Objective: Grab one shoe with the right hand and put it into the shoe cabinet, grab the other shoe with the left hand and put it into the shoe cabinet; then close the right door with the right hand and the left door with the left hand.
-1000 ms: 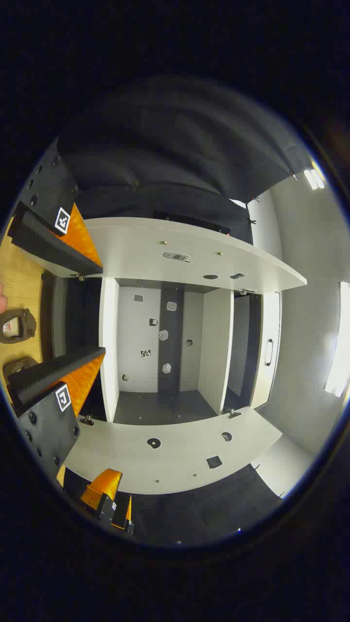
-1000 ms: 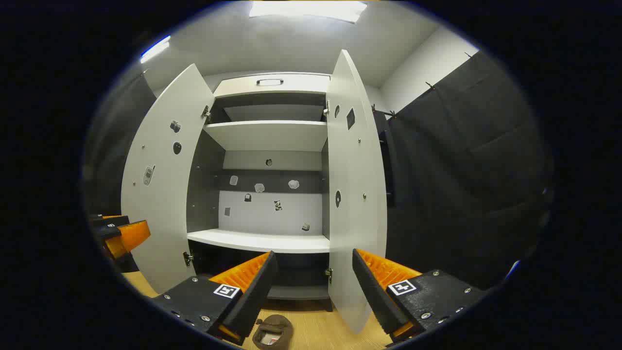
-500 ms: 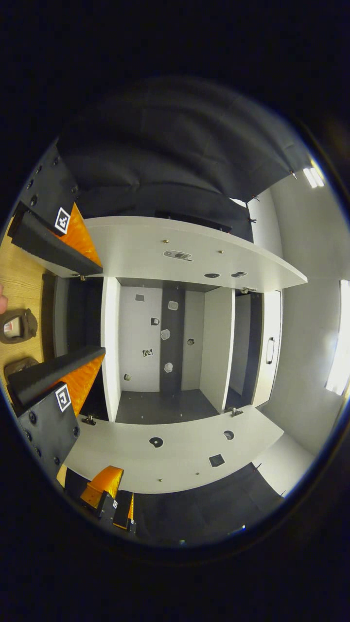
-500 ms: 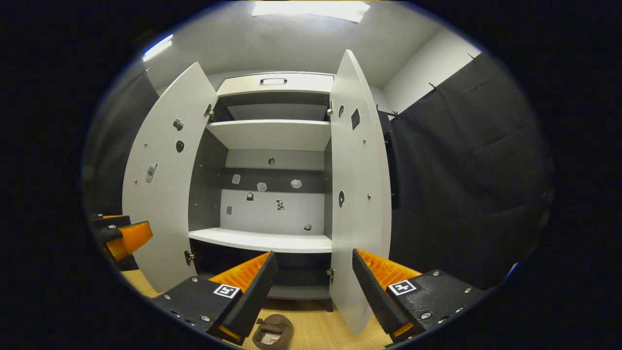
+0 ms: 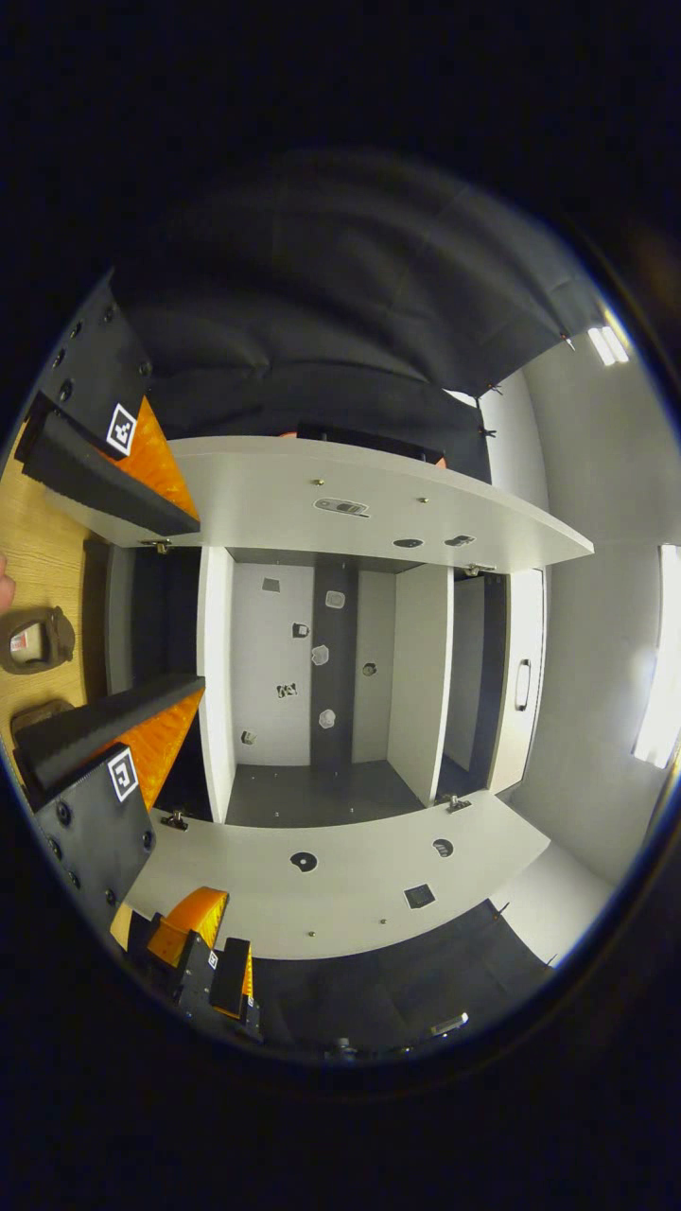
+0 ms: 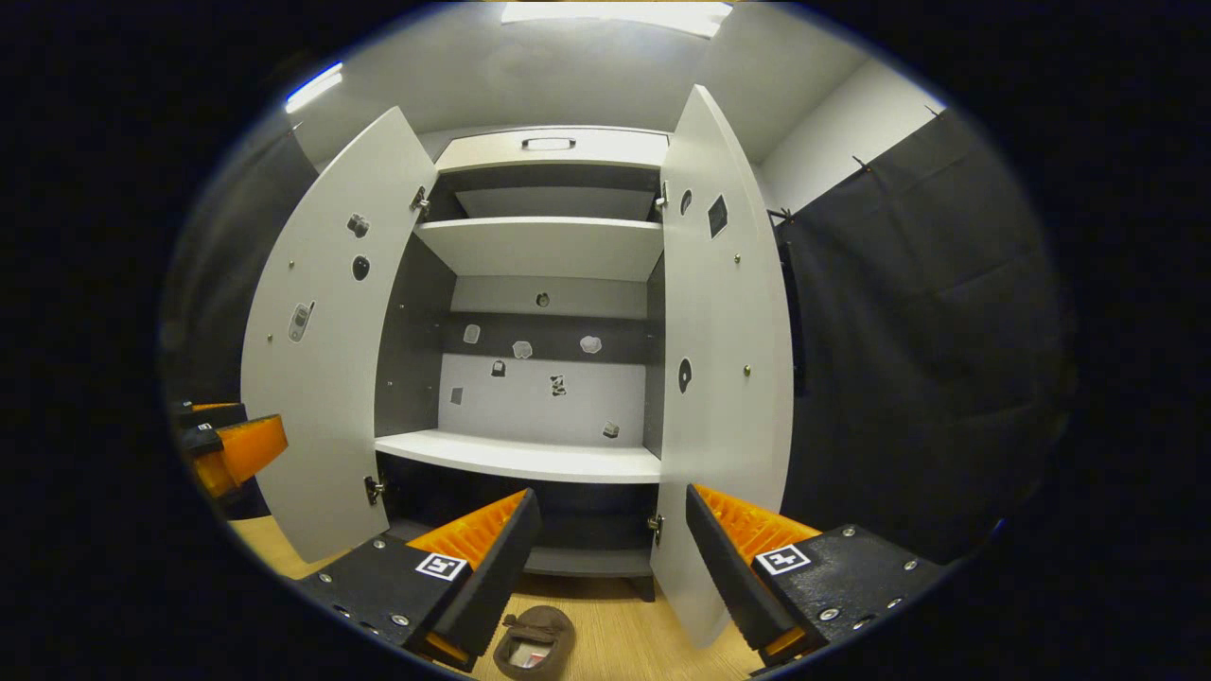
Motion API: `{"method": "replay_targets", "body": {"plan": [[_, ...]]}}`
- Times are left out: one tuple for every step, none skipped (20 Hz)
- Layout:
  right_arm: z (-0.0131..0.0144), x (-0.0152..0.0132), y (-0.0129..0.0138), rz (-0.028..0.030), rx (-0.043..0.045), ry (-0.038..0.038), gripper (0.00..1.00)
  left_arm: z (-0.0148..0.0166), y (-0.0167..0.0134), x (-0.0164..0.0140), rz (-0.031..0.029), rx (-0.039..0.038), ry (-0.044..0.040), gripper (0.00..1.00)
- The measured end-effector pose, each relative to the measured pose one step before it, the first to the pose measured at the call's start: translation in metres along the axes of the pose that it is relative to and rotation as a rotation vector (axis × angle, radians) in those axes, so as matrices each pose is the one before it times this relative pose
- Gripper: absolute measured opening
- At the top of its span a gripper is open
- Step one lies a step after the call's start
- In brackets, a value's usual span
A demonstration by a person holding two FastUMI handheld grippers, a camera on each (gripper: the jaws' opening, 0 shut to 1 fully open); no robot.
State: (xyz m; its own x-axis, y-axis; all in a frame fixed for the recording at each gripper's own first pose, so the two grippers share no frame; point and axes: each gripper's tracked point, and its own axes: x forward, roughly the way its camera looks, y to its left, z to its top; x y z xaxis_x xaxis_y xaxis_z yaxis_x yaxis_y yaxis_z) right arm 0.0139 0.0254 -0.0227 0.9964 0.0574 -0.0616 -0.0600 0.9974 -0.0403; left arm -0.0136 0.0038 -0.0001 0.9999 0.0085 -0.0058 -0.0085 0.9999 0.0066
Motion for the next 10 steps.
{"method": "replay_targets", "body": {"plan": [[-0.01239, 0.00453, 0.00433, 0.00971, -0.00396, 0.02672, 0.95, 0.00011, 0.00081, -0.00101, 0.00036, -0.00242, 0.00178, 0.96], [-0.01398, 0.00423, 0.00509, 0.01159, -0.00243, 0.03192, 0.95, -0.00075, 0.00092, -0.00077, 0.00137, -0.00086, 0.00195, 0.96], [-0.01616, 0.00544, 0.0061, 0.01553, -0.00506, 0.03574, 0.95, -0.00038, 0.00128, -0.00139, 0.0024, -0.00094, -0.00037, 0.96], [-0.01693, 0.00577, 0.00596, 0.01717, -0.01054, 0.03884, 0.95, 0.00061, 0.00111, -0.0002, 0.00264, -0.002, -0.00079, 0.96], [-0.01849, 0.00565, 0.00748, 0.02245, -0.01245, 0.04038, 0.95, -0.00085, 0.00116, -0.00086, 0.00174, -0.00264, 0.00231, 0.96], [-0.02012, 0.00859, 0.00764, 0.02236, -0.01062, 0.04696, 0.95, -0.00147, 0.00085, -0.00189, 0.00183, -0.00179, 0.0044, 0.96], [-0.02155, 0.00797, 0.00743, 0.01849, -0.00657, 0.05299, 0.95, -0.00117, 0.00141, 0.00013, 0.00219, -0.00082, 0.00439, 0.96], [-0.02084, 0.00938, 0.00585, 0.02021, -0.0025, 0.05676, 0.95, -0.00142, 0.00208, -0.00103, 0.00349, -0.00059, 0.00342, 0.96], [-0.02495, 0.00996, 0.00804, 0.03113, -0.00147, 0.06885, 0.94, -0.00058, 0.00177, -0.00017, 0.00417, -0.00074, 0.00337, 0.96], [-0.02663, 0.01155, 0.00732, 0.02665, -0.00115, 0.07768, 0.94, -0.00021, 0.00243, -0.00141, 0.00477, -0.0026, 0.00208, 0.96]]}}
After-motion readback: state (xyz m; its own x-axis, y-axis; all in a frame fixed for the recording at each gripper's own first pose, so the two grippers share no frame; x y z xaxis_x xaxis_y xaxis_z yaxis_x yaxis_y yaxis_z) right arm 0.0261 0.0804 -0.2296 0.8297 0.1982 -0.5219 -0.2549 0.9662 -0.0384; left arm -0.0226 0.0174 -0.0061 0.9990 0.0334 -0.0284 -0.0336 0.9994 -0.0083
